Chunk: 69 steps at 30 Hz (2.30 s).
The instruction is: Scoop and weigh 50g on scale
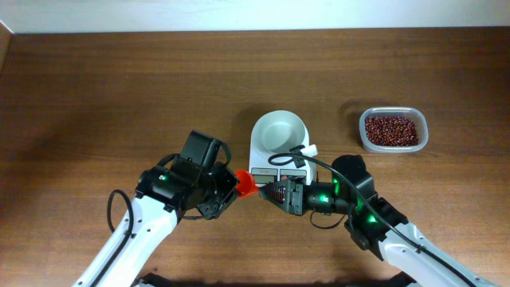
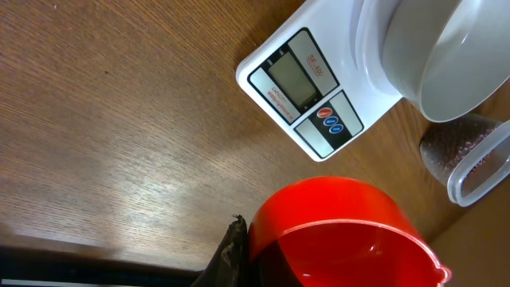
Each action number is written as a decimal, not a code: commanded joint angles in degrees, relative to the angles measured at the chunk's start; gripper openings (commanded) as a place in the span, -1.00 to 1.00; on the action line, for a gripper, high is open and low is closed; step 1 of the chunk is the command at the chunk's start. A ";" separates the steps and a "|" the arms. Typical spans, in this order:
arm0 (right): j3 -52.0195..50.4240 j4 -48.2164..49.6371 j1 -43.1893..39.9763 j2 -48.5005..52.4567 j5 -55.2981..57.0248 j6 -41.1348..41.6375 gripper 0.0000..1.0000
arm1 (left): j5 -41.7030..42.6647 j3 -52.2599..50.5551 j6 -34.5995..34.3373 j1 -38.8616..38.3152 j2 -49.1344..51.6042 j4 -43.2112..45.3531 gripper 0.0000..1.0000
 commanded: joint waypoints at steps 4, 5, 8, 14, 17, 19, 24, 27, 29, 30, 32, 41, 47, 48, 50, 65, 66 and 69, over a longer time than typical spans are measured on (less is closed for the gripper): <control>1.01 -0.59 0.57 0.20 -0.17 -0.39 -0.54 | -1.25 0.26 -1.01 -0.17 0.39 0.09 -1.00; 1.01 -0.59 0.57 0.20 -0.22 -0.39 -0.52 | -1.25 0.26 -1.03 -0.17 0.39 0.22 -1.00; 1.01 -0.59 0.57 0.20 -0.33 -0.42 -0.51 | -1.25 0.26 -1.05 -0.17 0.39 0.39 -1.00; 1.01 -0.59 0.57 0.20 -0.35 -0.39 -0.52 | -1.25 0.26 -1.03 -0.17 0.39 1.38 -1.00; 1.01 -0.59 0.57 0.20 -0.33 -0.39 -0.60 | -1.25 0.26 -1.01 -0.17 0.39 1.36 -1.00; 1.01 -0.59 0.57 0.20 -0.33 -0.39 -0.64 | -1.22 0.26 -0.98 -0.17 0.39 1.20 -1.00; 1.01 -0.59 0.57 0.20 -0.31 -0.39 -0.72 | -1.20 0.26 -0.98 -0.17 0.39 0.96 -1.00; 1.01 -0.59 0.57 0.20 -0.31 -0.42 -0.70 | -1.20 0.26 -0.96 -0.17 0.39 0.48 -1.00; 1.01 -0.57 0.57 0.20 -0.26 -0.39 -0.62 | -1.20 0.26 -0.96 -0.17 0.39 -0.17 -1.00; 1.01 -0.59 0.57 0.20 -0.15 -0.39 -0.61 | -1.20 0.26 -0.96 -0.17 0.39 -0.59 -1.00; 1.01 -0.57 0.57 0.20 -0.11 -0.39 -0.60 | -1.20 0.26 -0.96 -0.17 0.39 -0.83 -1.00; 1.01 -0.59 0.57 0.20 -0.20 -0.39 -0.65 | -1.25 0.26 -1.01 -0.17 0.39 -0.37 -1.00; 1.01 -0.59 0.57 0.20 -0.33 -0.39 -0.60 | -1.22 0.26 -0.98 -0.17 0.39 0.52 -1.00; 1.01 -0.59 0.57 0.20 -0.33 -0.39 -0.61 | -1.25 0.26 -0.98 -0.17 0.39 0.52 -1.00; 1.01 -0.59 0.57 0.20 -0.33 -0.39 -0.65 | -1.22 0.26 -0.96 -0.17 0.39 0.42 -1.00; 1.01 -0.61 0.57 0.20 0.70 -0.96 -0.92 | -1.44 0.26 -0.96 -0.17 0.39 -0.37 -0.72; 1.01 -0.63 0.57 0.20 0.94 -1.31 -0.92 | -1.73 0.26 -0.96 -0.17 0.39 -0.35 -0.21; 1.01 -1.33 0.55 0.20 1.01 -3.30 -0.92 | -3.87 0.26 -0.98 -0.17 0.39 -0.35 0.64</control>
